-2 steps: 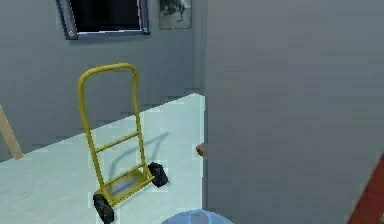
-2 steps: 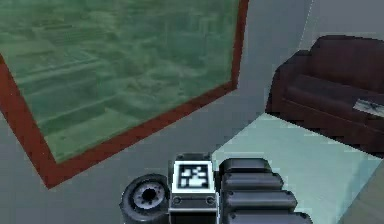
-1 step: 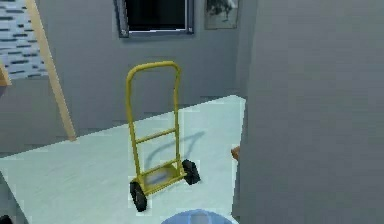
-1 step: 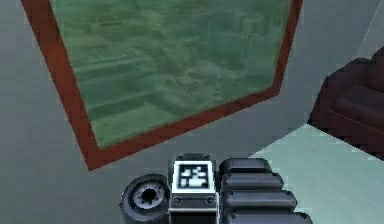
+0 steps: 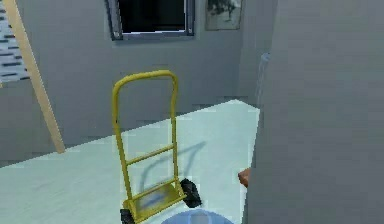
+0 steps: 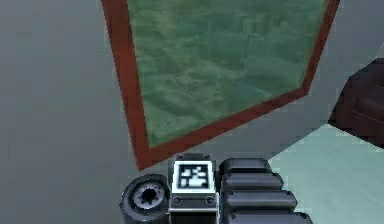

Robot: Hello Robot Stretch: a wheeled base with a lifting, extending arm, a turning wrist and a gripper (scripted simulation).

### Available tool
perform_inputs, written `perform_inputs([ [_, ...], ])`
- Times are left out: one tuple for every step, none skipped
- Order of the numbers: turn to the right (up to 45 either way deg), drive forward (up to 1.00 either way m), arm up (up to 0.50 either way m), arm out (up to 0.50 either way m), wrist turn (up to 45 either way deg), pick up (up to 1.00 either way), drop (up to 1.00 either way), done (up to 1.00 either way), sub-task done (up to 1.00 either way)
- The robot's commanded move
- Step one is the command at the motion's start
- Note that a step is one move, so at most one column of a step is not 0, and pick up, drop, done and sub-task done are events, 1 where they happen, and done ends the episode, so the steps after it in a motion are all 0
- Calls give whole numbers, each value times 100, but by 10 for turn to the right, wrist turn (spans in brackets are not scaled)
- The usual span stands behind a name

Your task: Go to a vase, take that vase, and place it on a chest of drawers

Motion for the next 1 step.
perform_inputs([
  [-150,0,0,0,0,0,0,0,0],
])
